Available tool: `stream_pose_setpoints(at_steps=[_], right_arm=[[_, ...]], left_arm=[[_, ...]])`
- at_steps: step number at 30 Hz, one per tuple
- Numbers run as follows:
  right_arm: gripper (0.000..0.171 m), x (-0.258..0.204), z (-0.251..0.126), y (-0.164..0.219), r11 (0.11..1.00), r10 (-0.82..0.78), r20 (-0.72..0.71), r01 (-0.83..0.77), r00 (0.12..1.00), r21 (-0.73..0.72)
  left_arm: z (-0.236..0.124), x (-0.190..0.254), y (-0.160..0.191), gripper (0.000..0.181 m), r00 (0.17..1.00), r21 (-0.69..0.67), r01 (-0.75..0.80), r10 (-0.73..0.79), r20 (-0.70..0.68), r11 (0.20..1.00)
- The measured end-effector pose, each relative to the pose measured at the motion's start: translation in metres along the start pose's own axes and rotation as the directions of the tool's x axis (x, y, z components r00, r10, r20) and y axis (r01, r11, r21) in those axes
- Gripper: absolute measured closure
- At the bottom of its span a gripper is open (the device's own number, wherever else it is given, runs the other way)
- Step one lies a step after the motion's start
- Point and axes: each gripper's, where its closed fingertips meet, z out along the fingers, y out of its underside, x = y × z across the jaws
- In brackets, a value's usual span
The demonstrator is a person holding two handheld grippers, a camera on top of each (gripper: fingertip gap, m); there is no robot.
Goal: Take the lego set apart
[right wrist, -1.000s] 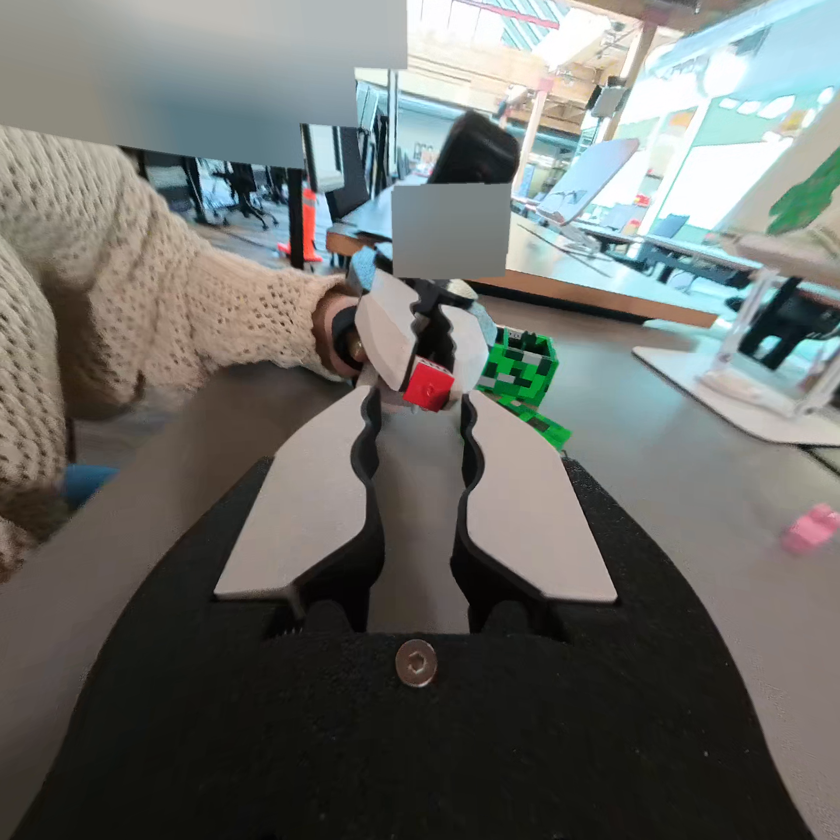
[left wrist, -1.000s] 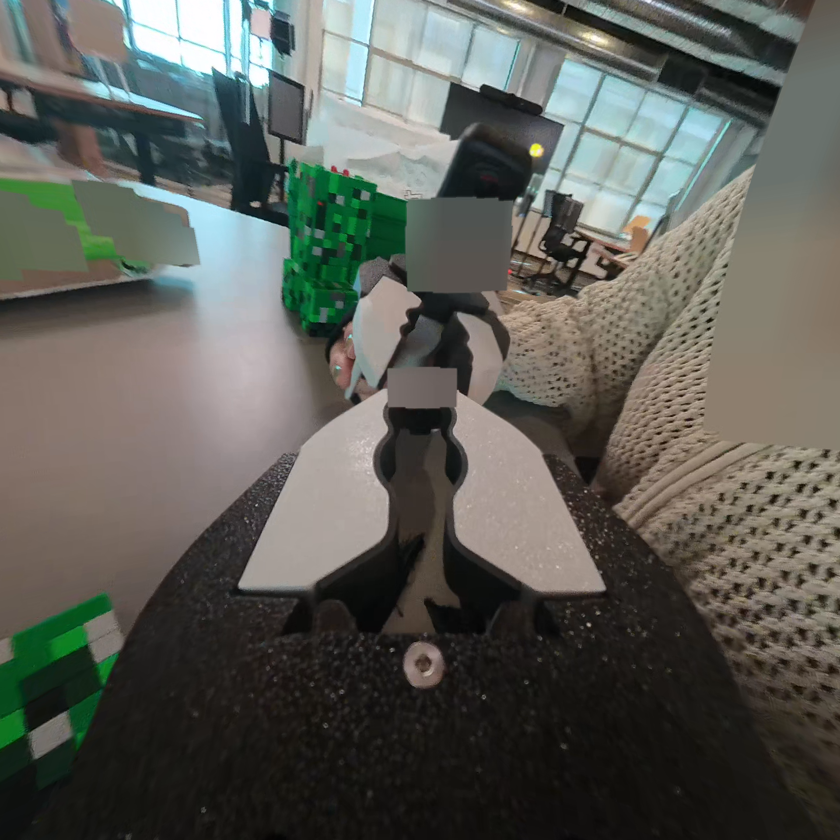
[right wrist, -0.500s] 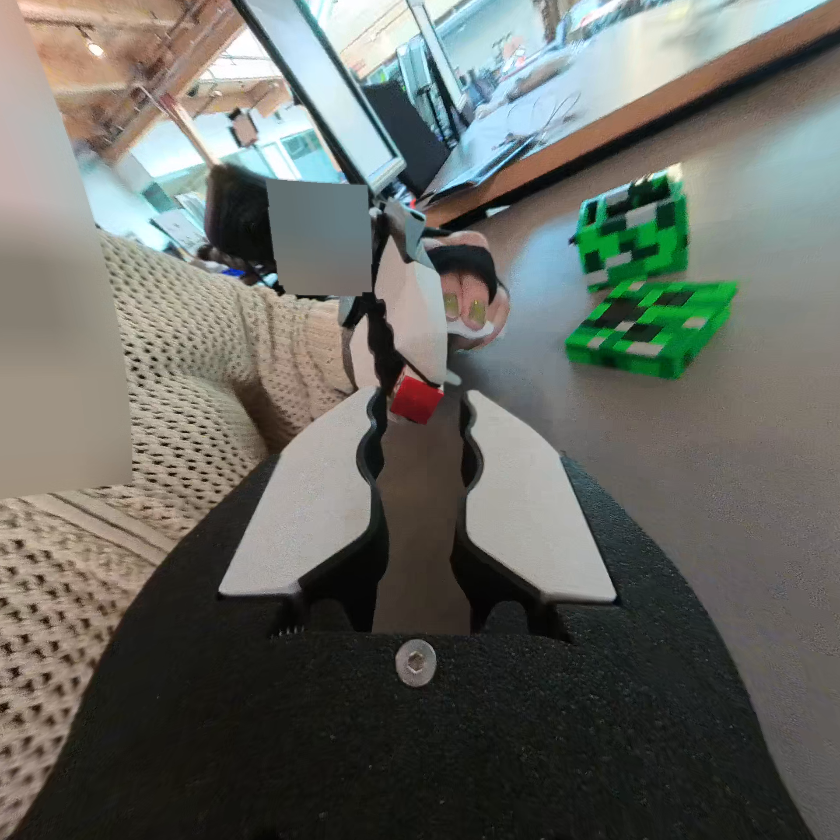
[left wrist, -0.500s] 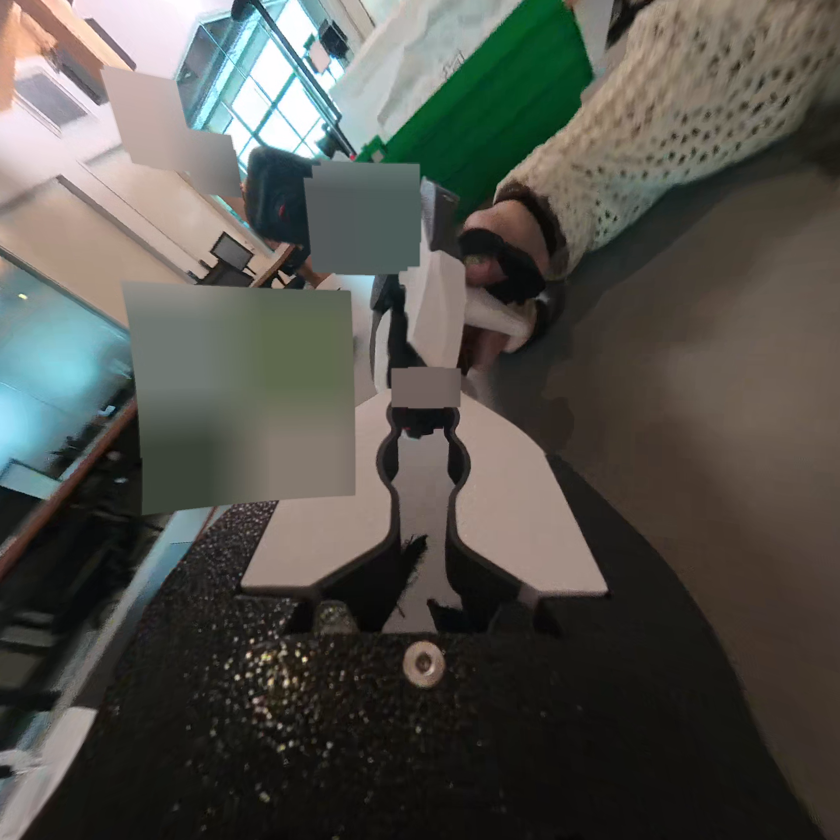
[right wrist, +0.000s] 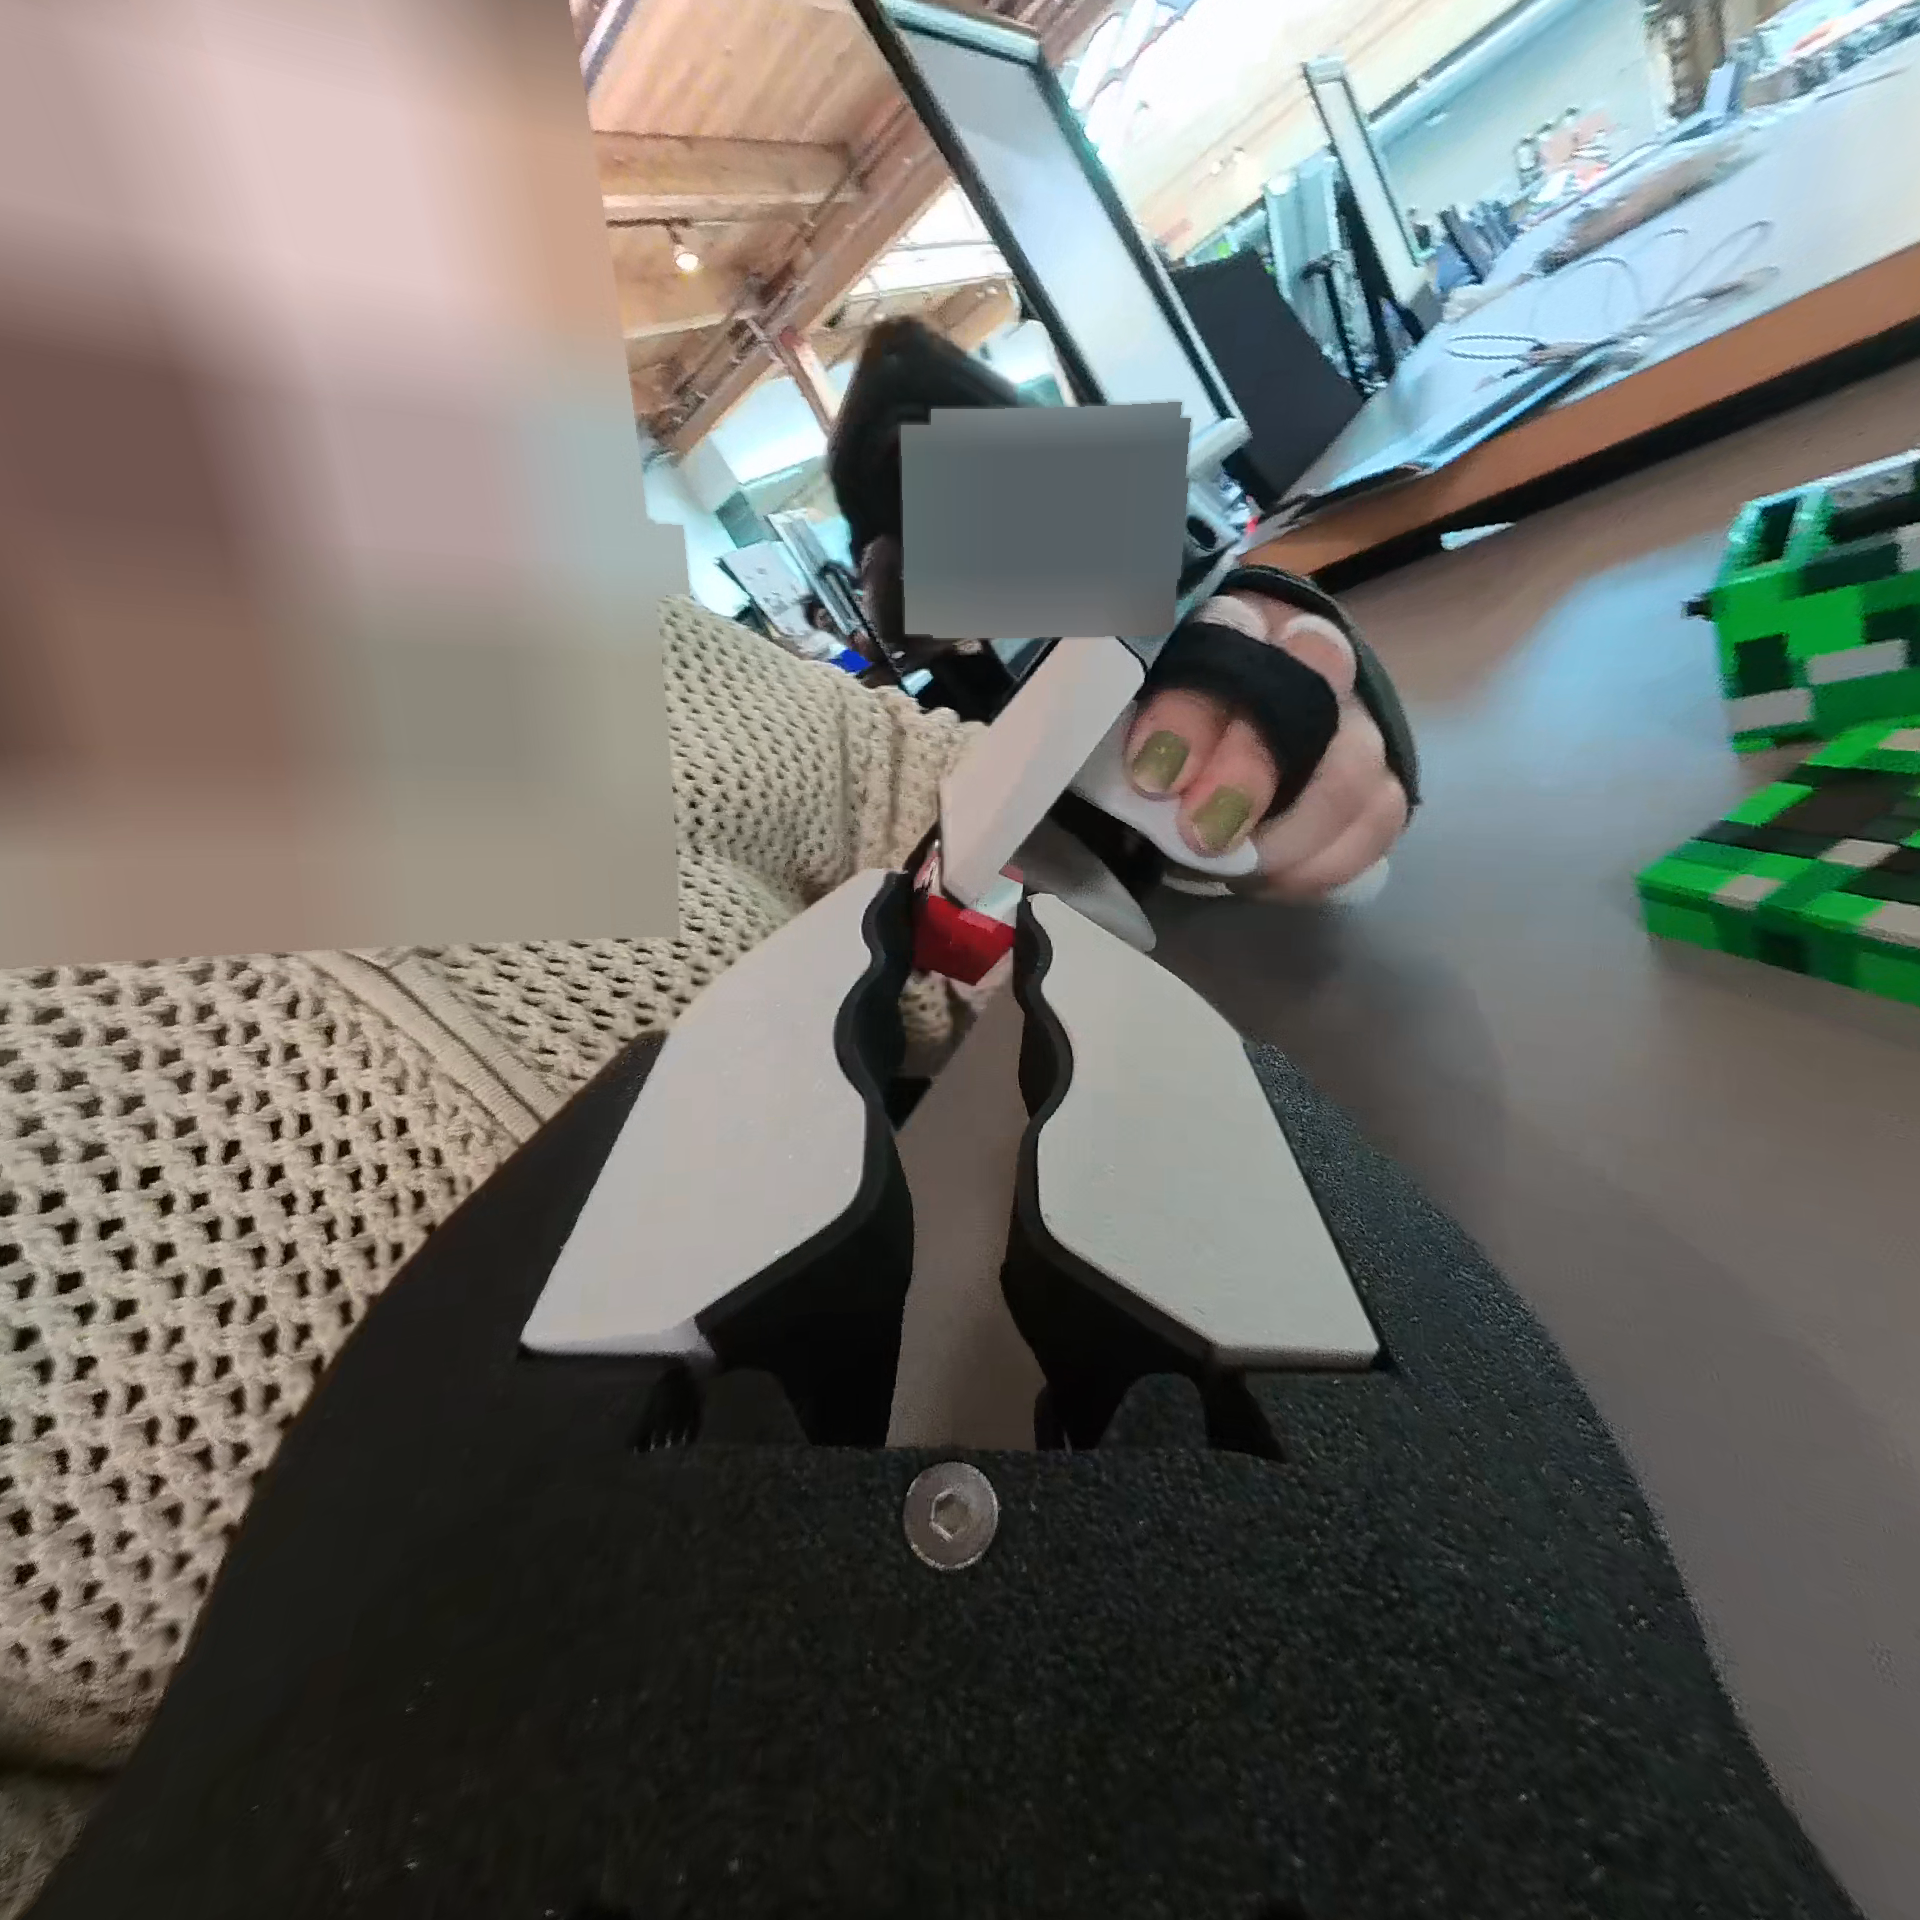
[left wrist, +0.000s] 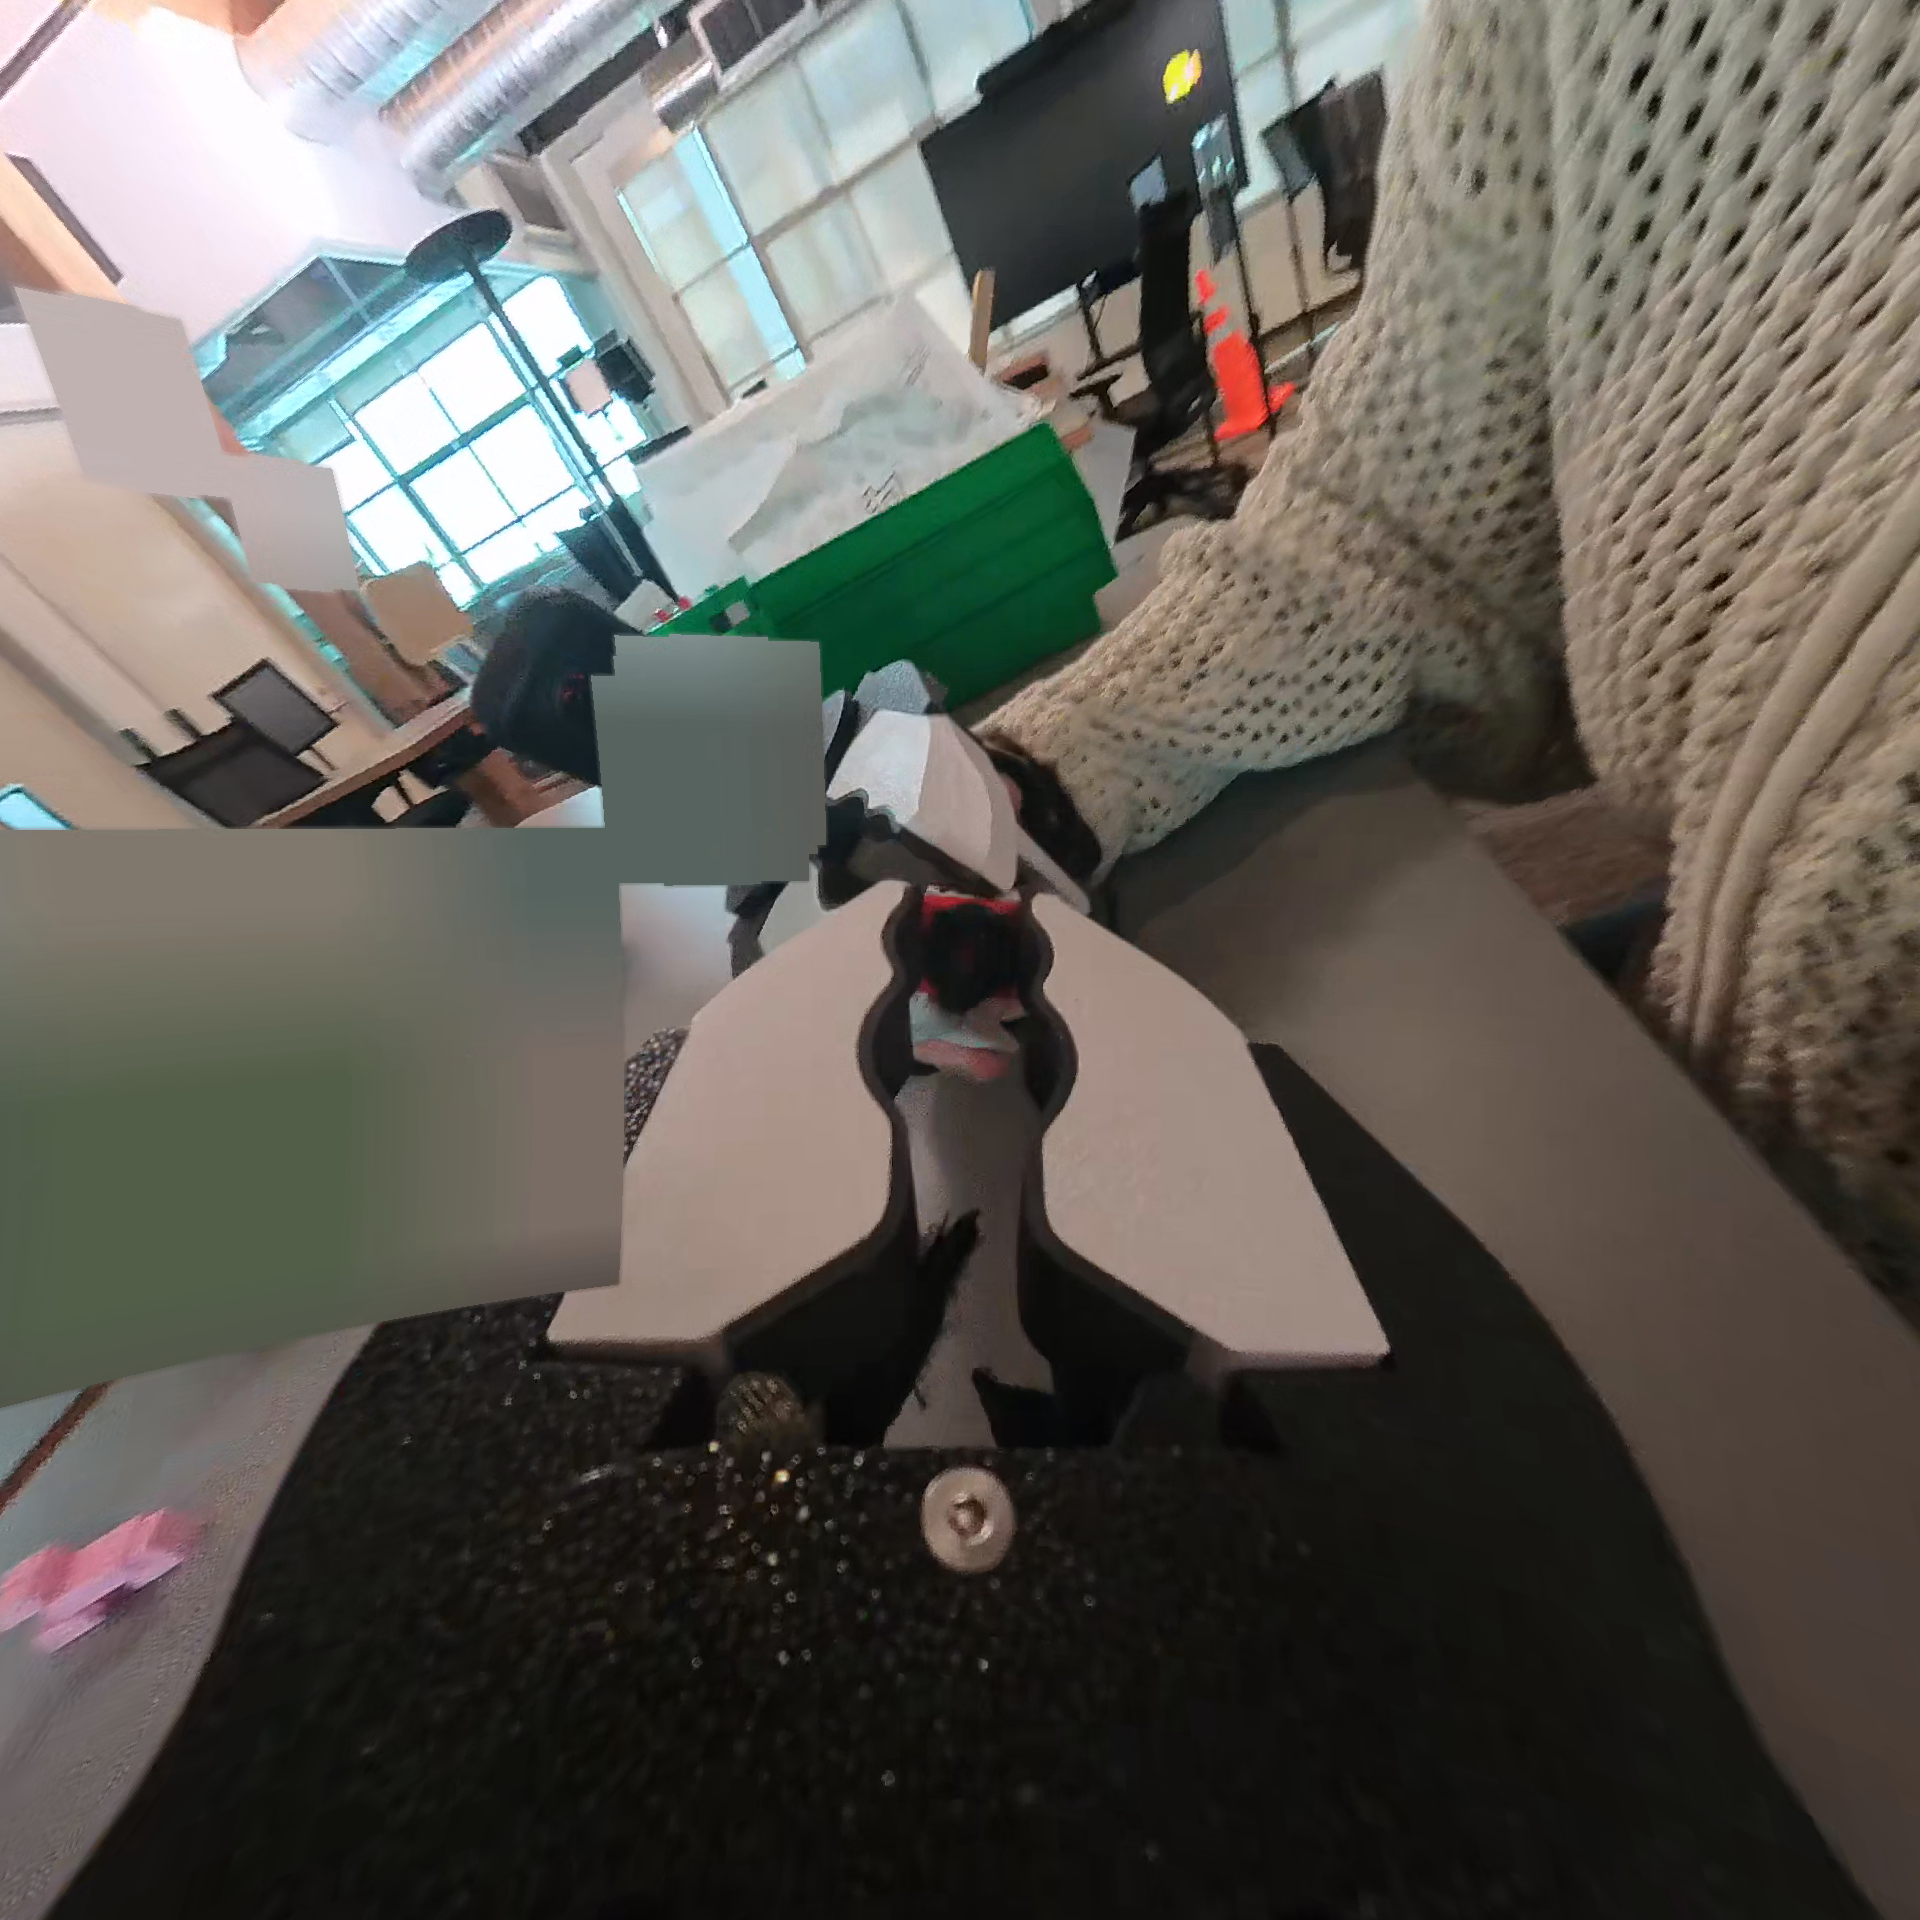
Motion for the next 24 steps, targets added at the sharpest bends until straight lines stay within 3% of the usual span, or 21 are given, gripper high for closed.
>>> stream_pose_setpoints(at_steps=[6,12,15,19,24], right_arm=[[0.154,-0.002,0.001,-0.001,1.0,-0.01,0.015,0.01,1.0,0.008],[0.154,0.019,-0.015,-0.006,0.988,-0.154,-0.183,0.155,0.971,-0.01],[0.154,0.026,-0.02,-0.007,0.972,-0.236,-0.256,0.23,0.938,-0.053],[0.154,0.031,-0.02,-0.003,0.928,-0.371,-0.319,0.34,0.872,-0.151],[0.154,0.035,-0.019,0.002,0.853,-0.52,-0.354,0.455,0.777,-0.254]], left_arm=[[0.0,-0.001,-0.002,0.165,0.996,0.022,0.088,-0.088,-0.018,0.996],[-0.003,-0.021,0.017,0.156,0.978,-0.064,0.187,-0.18,0.104,0.98],[-0.005,-0.027,0.03,0.155,0.951,-0.112,0.299,-0.287,0.115,0.947],[-0.001,-0.018,0.036,0.15,0.89,-0.143,0.454,-0.455,0.029,0.879],[-0.002,-0.018,0.04,0.154,0.892,-0.167,0.45,-0.451,0.03,0.877]])
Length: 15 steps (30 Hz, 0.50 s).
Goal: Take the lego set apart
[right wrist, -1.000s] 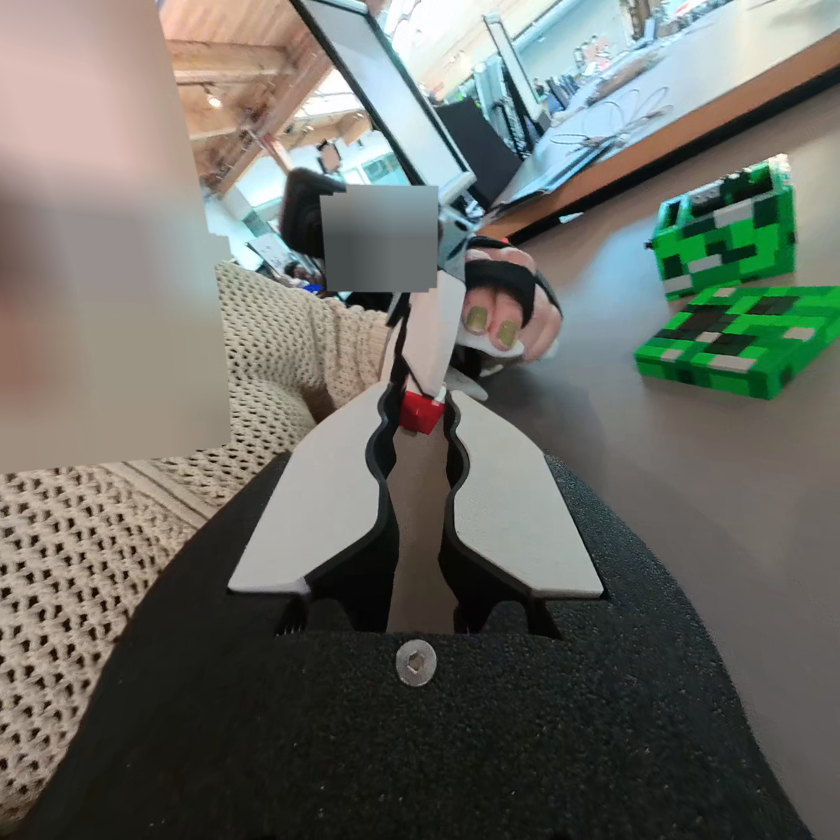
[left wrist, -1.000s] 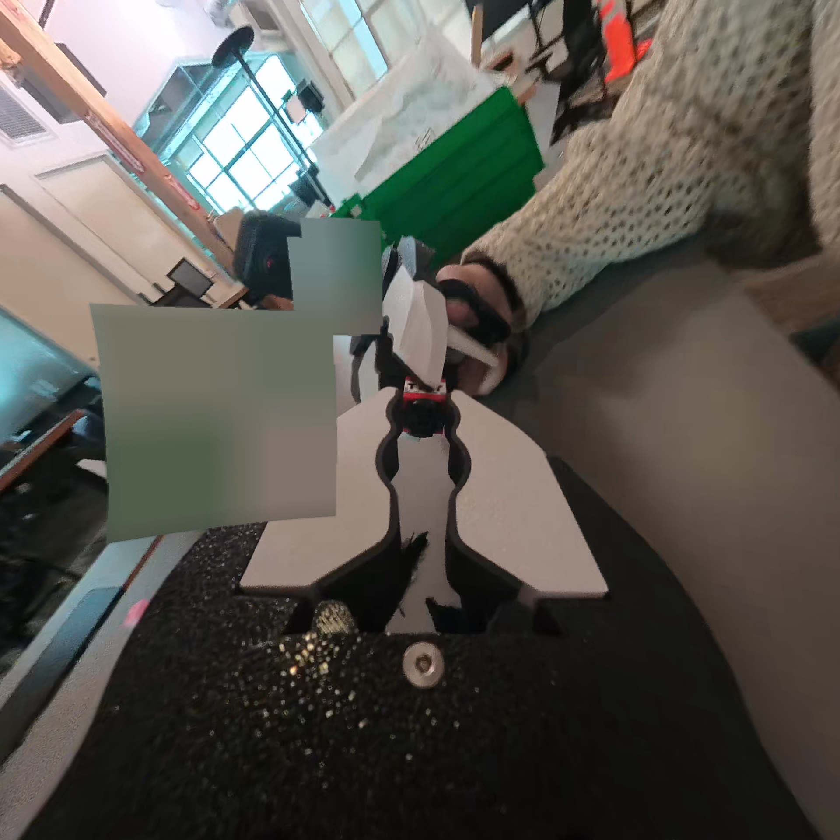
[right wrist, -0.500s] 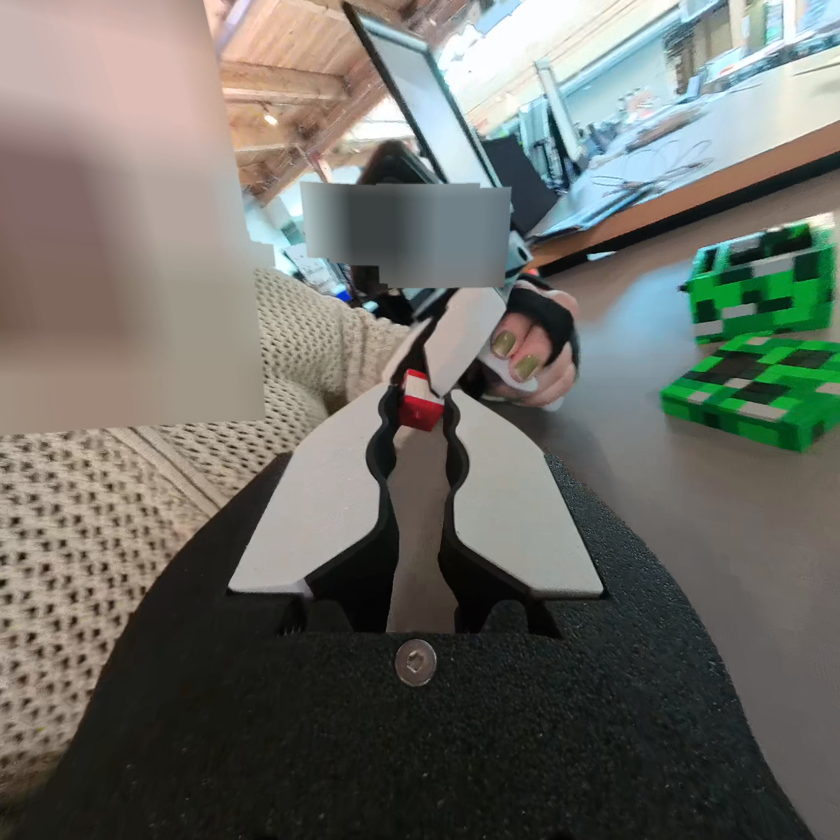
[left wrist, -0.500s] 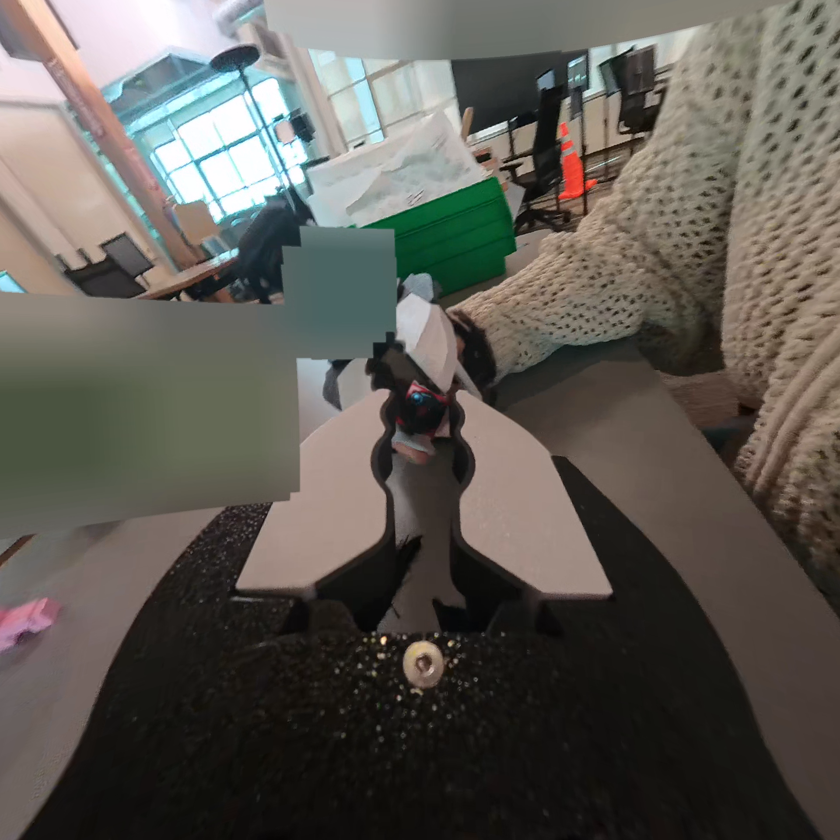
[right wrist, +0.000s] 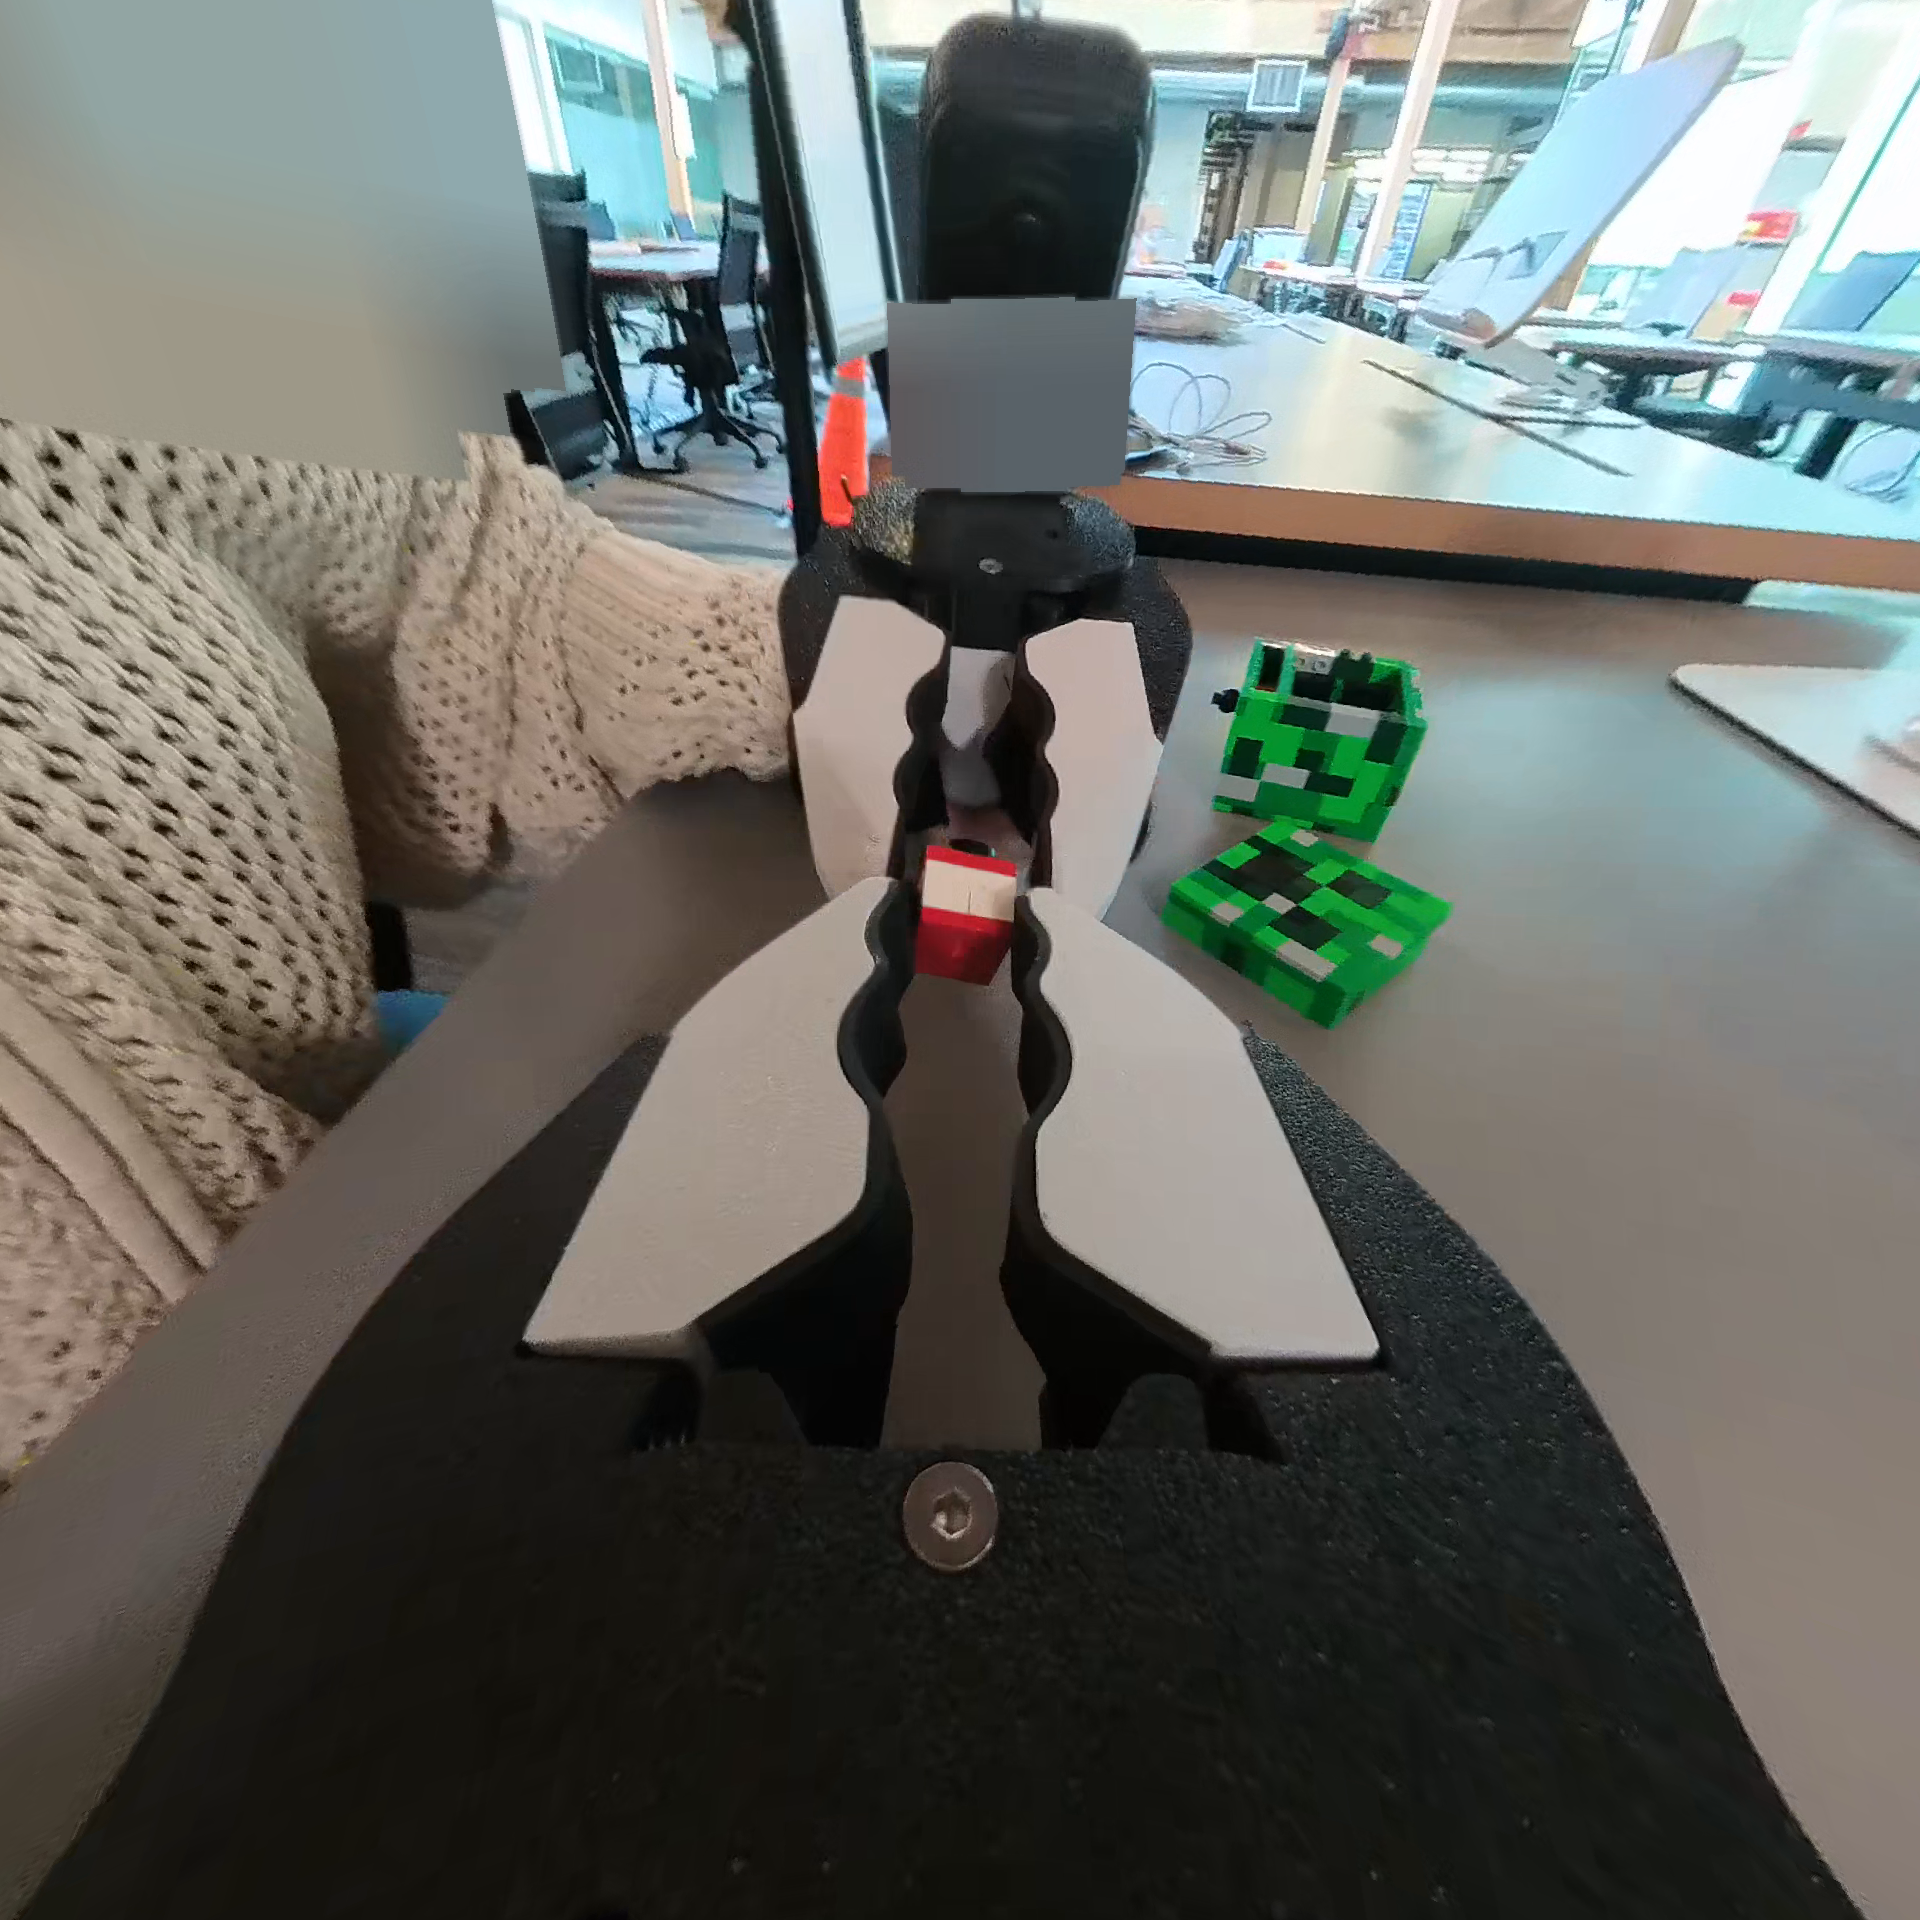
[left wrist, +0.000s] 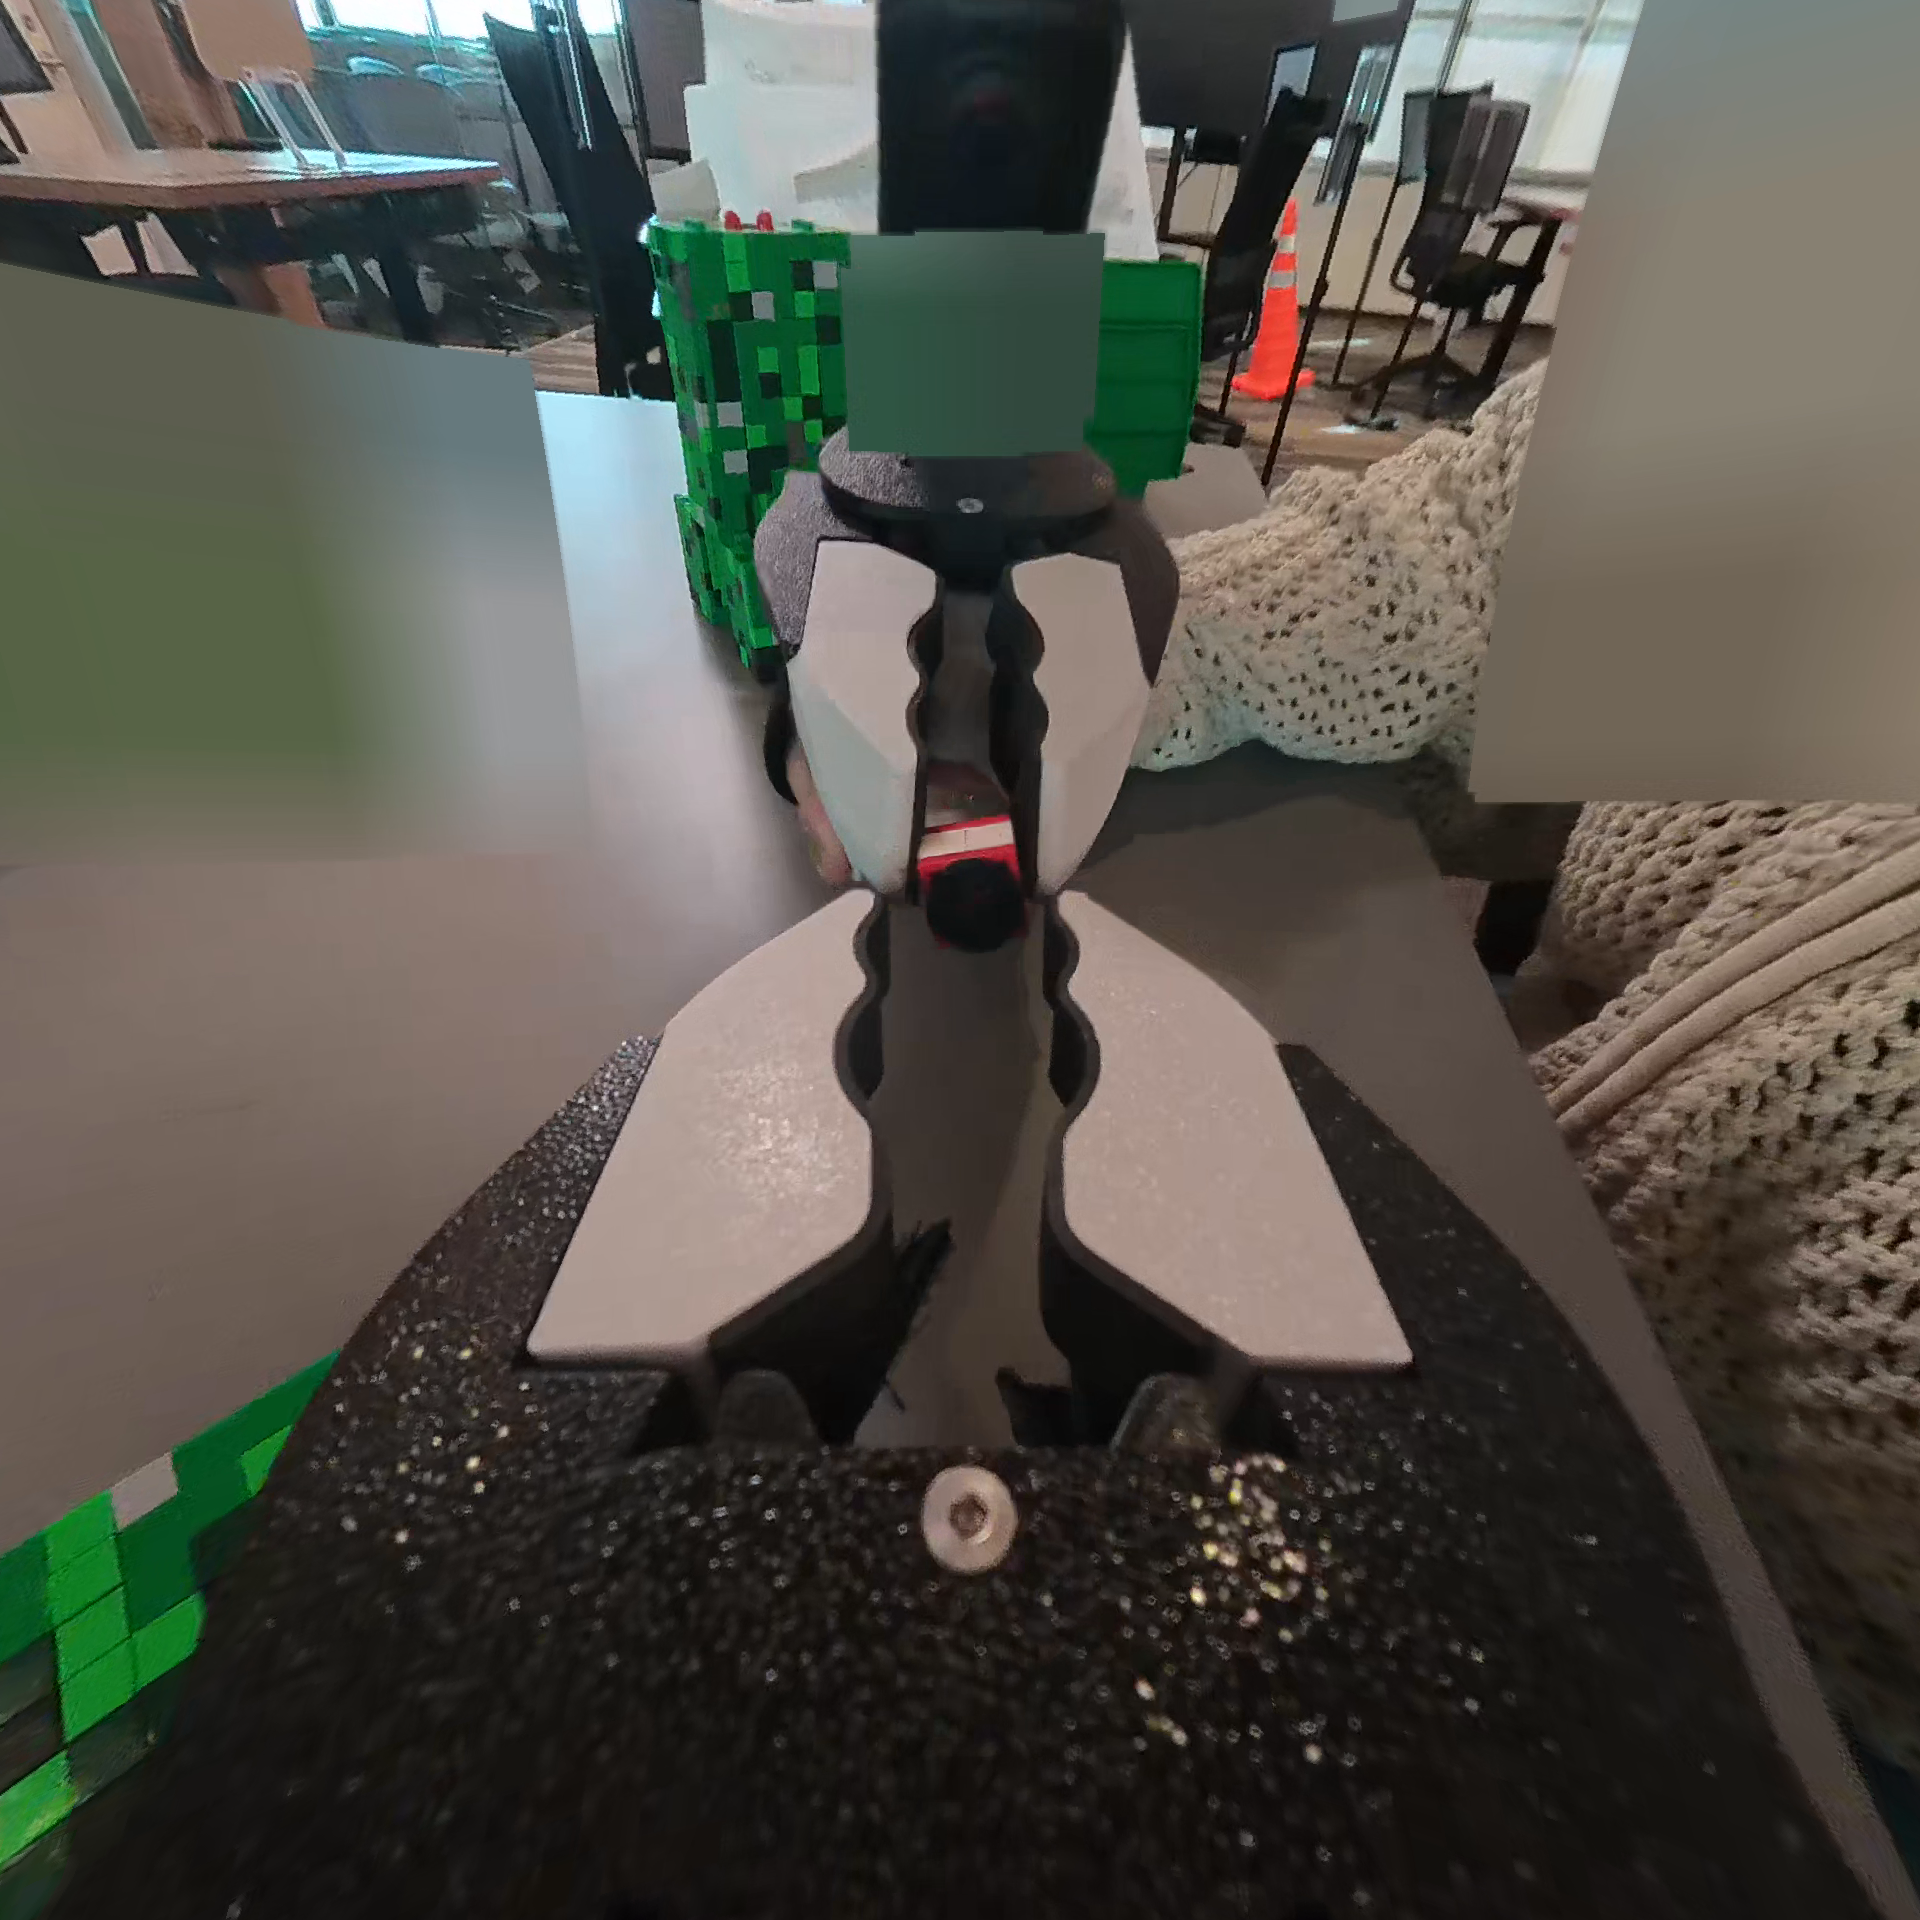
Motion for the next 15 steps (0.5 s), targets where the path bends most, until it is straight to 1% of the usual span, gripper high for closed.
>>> stream_pose_setpoints(at_steps=[1,3,6,8,11,15], right_arm=[[0.154,0.0,0.0,0.002,1.0,-0.024,-0.007,0.024,1.0,-0.011],[0.154,0.0,-0.001,0.005,0.998,-0.062,-0.02,0.061,0.998,-0.035],[0.154,-0.001,0.0,0.016,0.979,-0.17,-0.03,0.165,0.985,-0.121],[0.155,0.001,0.0,0.024,0.963,-0.21,-0.04,0.199,0.977,-0.182],[0.155,0.003,0.001,0.027,0.954,-0.234,-0.053,0.219,0.971,-0.206],[0.155,0.007,0.002,0.032,0.934,-0.283,-0.078,0.256,0.956,-0.248]], left_arm=[[0.0,0.0,0.002,0.155,1.0,-0.015,-0.017,0.017,0.004,1.0],[0.002,0.0,0.007,0.165,0.998,-0.055,-0.057,0.057,0.011,0.997],[0.004,-0.001,0.018,0.165,0.99,-0.141,-0.132,0.138,0.033,0.981],[0.005,-0.004,0.025,0.165,0.983,-0.189,-0.164,0.177,0.051,0.968],[0.004,-0.006,0.027,0.165,0.974,-0.216,-0.198,0.216,0.068,0.956],[0.004,-0.01,0.031,0.166,0.972,-0.243,-0.195,0.221,0.083,0.95]])
